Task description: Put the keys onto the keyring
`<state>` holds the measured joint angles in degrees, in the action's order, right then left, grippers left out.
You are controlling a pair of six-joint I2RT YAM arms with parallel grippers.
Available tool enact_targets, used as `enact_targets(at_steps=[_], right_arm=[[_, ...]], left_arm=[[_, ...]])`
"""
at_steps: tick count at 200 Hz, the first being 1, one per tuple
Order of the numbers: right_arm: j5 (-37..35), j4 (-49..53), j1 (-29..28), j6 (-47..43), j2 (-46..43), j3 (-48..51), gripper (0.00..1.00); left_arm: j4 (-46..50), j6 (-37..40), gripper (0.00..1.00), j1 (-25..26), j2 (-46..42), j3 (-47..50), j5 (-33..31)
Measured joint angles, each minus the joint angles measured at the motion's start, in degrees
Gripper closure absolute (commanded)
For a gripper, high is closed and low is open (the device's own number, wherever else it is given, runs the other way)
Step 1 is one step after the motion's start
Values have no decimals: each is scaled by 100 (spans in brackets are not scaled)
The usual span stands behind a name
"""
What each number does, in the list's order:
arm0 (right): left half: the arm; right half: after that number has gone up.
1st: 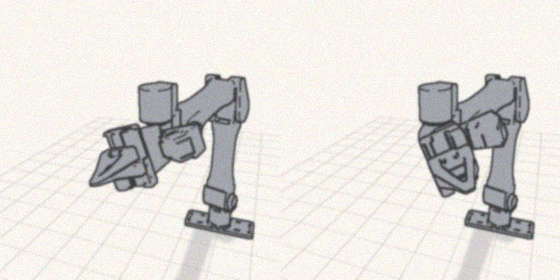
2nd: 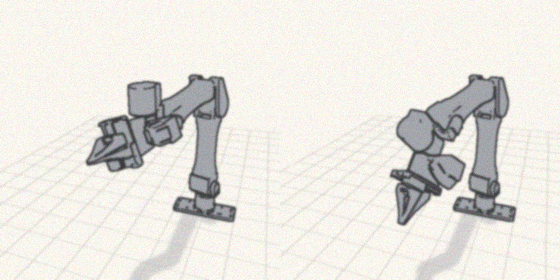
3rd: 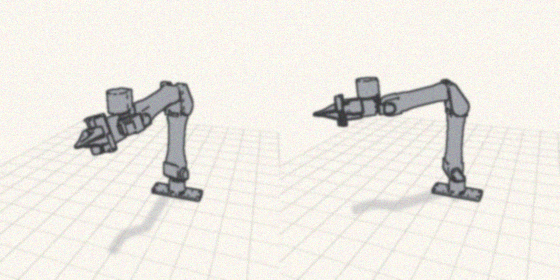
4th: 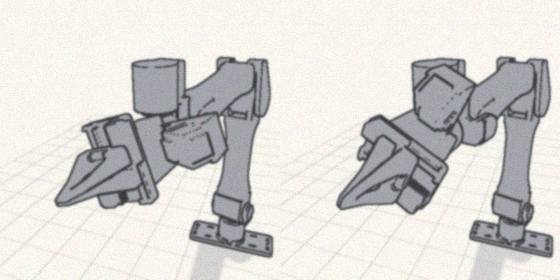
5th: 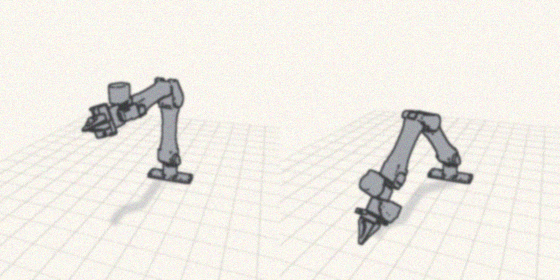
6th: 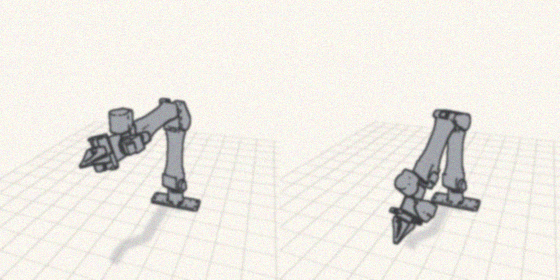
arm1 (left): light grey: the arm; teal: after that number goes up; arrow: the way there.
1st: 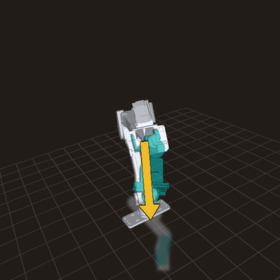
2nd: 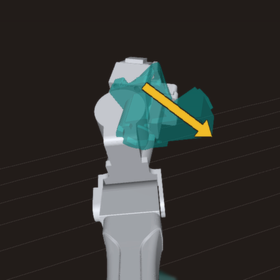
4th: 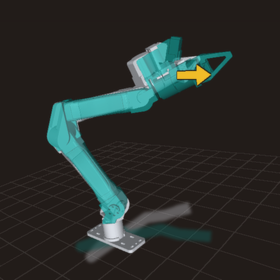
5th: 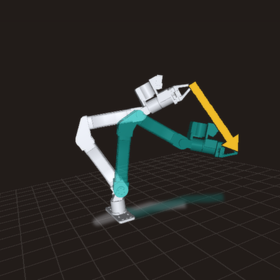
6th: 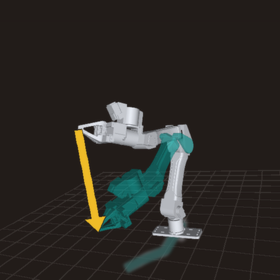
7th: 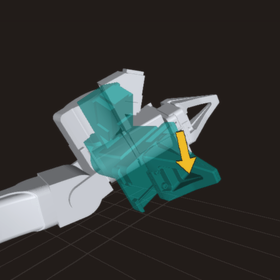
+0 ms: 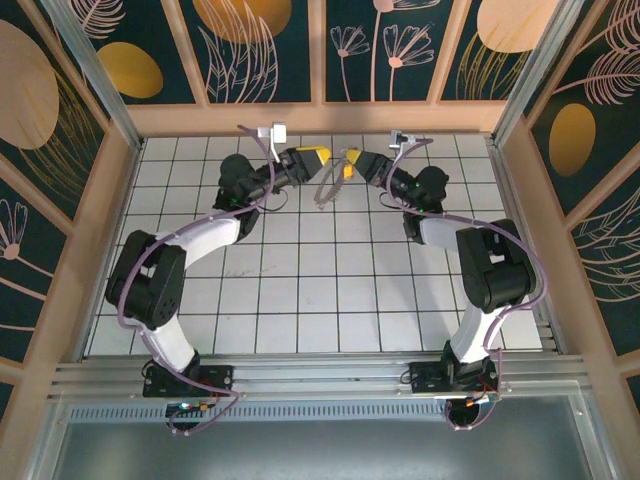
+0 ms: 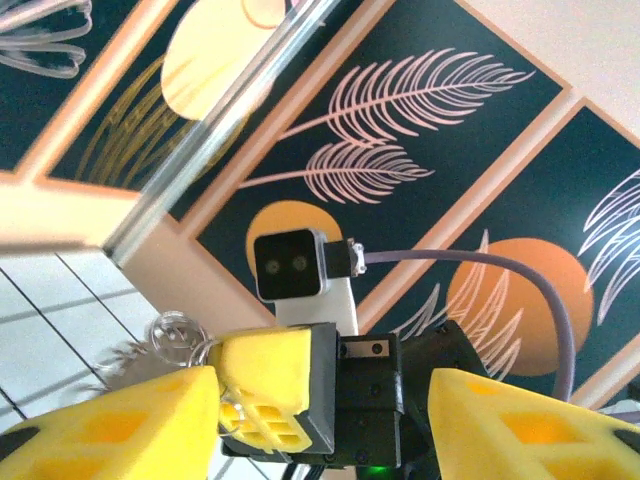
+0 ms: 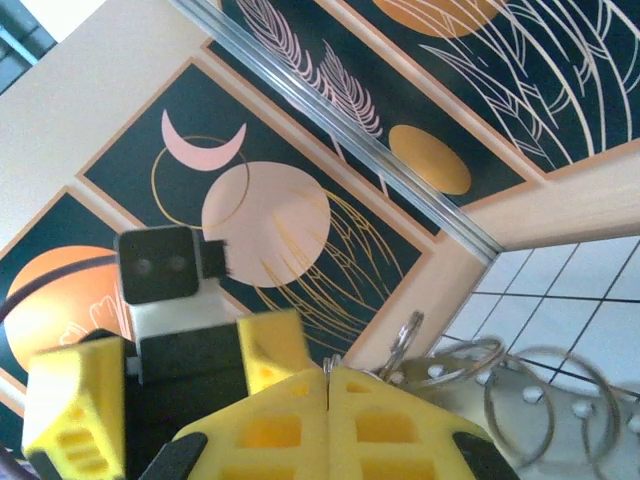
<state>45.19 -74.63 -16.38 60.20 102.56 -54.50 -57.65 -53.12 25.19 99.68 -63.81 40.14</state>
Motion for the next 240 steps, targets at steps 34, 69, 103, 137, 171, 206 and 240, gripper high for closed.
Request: enact_targets(at_steps=[34,69,103,137,171,206,240], right_arm=[[673,308,120,-177,166,-407,100],[1390,638,157,-439,396,-844,100],[1816,946,157,-612,560,-1067,100],[1982,1067,157,-643,597,-1117,100],[2050,1067,149,-678,597,-1163,100],[2052,1064,118,-680,597,-1176,100],[2050,1064,50,-682,597,-1178,100]], left_arm=[[951,614,40,-286,-39,-446,219],[1818,1106,45,-448,129,-1045,730],[2623,1572,54,-452,439,-1578,1266],[3106,1847,61,-452,660,-1731,1550],[3233,1902,65,-452,780,-1742,1685],[3202,1838,66,-452,874,-1751,1781],[3126,1792,66,-433,922,-1753,1823]])
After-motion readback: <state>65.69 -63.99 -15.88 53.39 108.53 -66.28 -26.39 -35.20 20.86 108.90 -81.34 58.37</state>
